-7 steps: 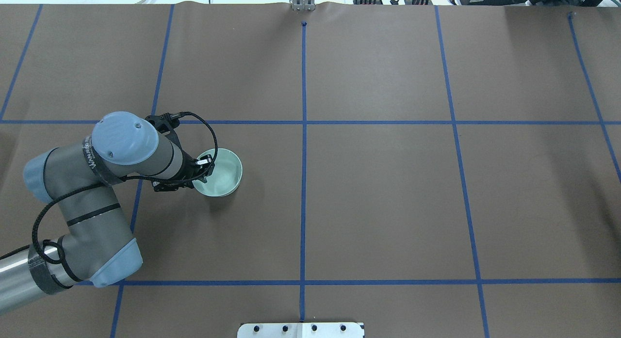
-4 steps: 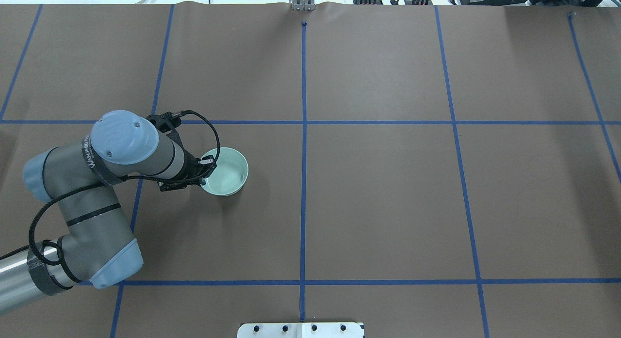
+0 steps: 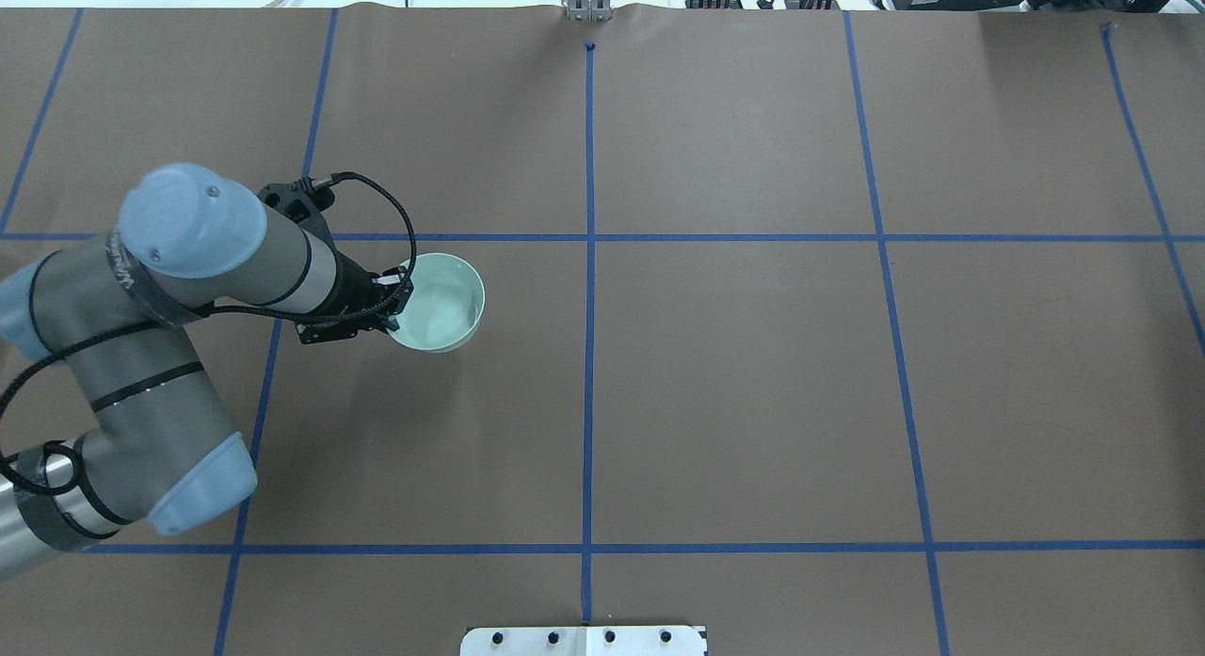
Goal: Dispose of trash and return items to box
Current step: 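Grasp the green bowl rim with the left gripper and lift it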
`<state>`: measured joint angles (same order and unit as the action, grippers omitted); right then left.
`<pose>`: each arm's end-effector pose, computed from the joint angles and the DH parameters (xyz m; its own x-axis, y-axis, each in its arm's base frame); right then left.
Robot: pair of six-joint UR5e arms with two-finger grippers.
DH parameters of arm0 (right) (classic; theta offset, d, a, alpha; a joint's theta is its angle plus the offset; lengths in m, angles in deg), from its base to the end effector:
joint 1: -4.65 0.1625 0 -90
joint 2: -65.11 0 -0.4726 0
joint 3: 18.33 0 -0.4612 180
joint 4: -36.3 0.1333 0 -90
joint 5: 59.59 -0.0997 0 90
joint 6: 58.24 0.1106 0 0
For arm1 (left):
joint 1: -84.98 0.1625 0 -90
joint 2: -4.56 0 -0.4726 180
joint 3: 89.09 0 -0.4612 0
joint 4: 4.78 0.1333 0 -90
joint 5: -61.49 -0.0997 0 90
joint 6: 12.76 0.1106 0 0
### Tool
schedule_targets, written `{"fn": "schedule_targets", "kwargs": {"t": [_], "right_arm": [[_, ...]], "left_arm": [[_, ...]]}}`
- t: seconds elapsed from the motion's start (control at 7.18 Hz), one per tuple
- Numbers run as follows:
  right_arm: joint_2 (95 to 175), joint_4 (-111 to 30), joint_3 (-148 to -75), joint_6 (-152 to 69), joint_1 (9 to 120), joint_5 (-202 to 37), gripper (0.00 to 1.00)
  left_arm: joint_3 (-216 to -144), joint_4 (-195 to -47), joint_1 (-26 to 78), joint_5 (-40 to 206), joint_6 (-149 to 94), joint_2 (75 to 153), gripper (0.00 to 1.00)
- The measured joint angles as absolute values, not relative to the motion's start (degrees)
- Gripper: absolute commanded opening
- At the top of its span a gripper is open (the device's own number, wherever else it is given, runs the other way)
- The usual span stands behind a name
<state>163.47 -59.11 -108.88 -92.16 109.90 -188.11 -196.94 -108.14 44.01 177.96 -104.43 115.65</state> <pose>0.1846 -0.4321 0.7998 0.7382 -0.2393 0.6307 0.1878 0.9709 0.1486 0.4494 -0.5015 0.2952 0.4522 -0.4272 -0.7829 0.3340 0.8951 -0.2955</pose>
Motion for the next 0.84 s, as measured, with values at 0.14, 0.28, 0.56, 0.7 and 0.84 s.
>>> {"fn": "schedule_targets", "kwargs": {"t": [0.14, 0.28, 0.56, 0.7, 0.84], "right_arm": [[163.83, -54.23, -105.12, -92.1, 109.93, -188.03, 0.0], [163.57, -50.54, -101.85, -91.92, 109.94, -188.04, 0.53], [163.46, -47.5, -99.04, -91.59, 109.94, -188.29, 1.0], [163.49, -47.12, -98.66, -91.39, 109.94, -188.61, 1.0], [163.44, -46.88, -98.87, -91.06, 109.94, -189.35, 1.0]], "left_arm": [[-197.55, -108.0, 40.29, 181.2, -101.92, 114.94, 0.0], [-197.85, -107.88, 35.59, 185.02, -96.43, 112.93, 0.0], [-198.37, -107.95, 22.59, 194.01, -76.4, 103.61, 0.0], [-197.61, -107.94, 15.94, 197.04, -63.79, 98.52, 0.0], [-195.11, -107.86, 9.69, 198.7, -51.48, 94.95, 0.0]]}}
